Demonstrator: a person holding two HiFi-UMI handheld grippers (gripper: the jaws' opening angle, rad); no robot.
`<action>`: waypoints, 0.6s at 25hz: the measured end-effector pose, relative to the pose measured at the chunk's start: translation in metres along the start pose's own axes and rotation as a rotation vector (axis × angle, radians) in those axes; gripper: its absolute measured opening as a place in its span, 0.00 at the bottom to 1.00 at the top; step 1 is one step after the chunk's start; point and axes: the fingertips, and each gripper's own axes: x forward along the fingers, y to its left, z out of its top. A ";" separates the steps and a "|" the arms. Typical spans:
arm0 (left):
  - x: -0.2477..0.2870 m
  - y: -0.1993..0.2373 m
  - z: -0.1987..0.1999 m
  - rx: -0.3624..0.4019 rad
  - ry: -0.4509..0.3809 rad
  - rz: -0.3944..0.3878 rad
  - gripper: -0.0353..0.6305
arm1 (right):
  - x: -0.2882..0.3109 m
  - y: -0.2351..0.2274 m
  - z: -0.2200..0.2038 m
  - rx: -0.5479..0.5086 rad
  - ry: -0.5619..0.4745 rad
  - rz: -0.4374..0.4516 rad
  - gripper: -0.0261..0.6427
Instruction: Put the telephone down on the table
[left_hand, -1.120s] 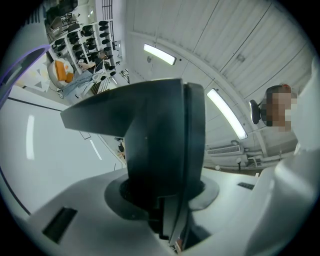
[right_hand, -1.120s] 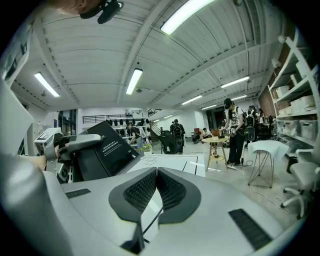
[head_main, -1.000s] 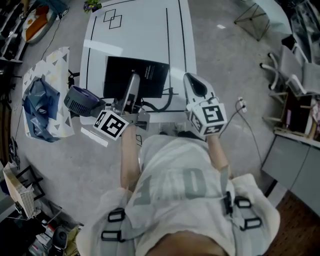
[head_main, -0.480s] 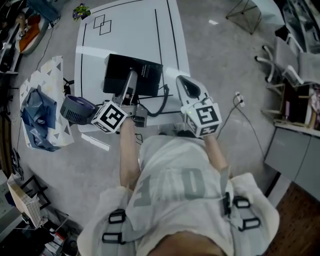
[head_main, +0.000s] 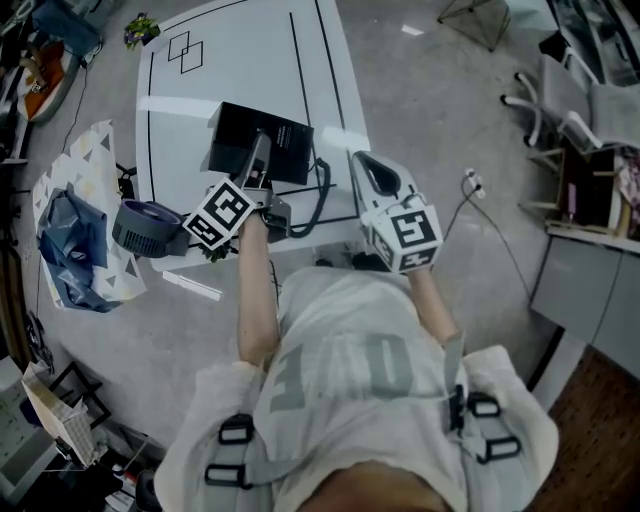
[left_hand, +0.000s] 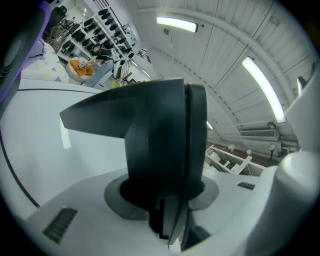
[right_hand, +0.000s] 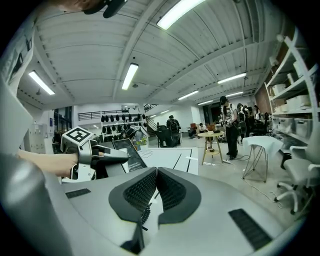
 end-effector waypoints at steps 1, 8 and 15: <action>0.004 0.001 -0.001 0.003 0.009 -0.001 0.29 | 0.000 -0.001 -0.001 -0.001 0.004 -0.004 0.05; 0.023 0.018 -0.018 0.041 0.085 0.056 0.29 | -0.003 -0.010 -0.008 -0.003 0.011 -0.016 0.05; 0.029 0.031 -0.026 0.037 0.112 0.095 0.29 | -0.007 -0.027 -0.010 0.034 0.028 -0.062 0.05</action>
